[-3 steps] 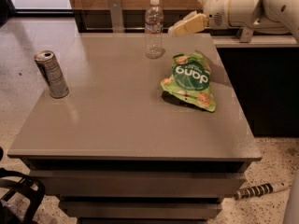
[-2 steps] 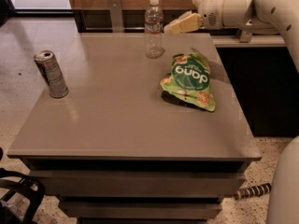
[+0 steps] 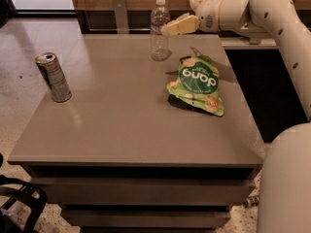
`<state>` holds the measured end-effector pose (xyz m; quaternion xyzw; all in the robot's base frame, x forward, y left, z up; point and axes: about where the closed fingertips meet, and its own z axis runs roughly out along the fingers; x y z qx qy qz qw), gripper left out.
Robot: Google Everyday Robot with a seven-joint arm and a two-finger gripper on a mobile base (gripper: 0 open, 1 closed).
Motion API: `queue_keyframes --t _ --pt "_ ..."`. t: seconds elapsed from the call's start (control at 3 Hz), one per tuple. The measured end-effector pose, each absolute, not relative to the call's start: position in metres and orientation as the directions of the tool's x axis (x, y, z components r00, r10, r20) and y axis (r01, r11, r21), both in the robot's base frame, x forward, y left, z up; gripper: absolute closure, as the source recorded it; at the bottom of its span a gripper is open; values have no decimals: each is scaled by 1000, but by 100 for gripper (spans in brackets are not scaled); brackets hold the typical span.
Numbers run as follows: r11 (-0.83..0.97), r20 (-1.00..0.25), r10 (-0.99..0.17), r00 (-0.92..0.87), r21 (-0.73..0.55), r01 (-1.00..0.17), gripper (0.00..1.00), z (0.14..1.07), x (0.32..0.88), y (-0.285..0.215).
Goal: Move water bottle near redbull can
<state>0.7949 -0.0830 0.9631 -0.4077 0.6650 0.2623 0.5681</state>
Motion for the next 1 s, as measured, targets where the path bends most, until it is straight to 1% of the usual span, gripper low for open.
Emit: queue_keyframes --t 0.67,1.0 --pt "500 -985 -169 -19 -70 -863 0 954 811 -49" --pt "497 -991 -131 -24 -45 -866 0 946 816 -42"
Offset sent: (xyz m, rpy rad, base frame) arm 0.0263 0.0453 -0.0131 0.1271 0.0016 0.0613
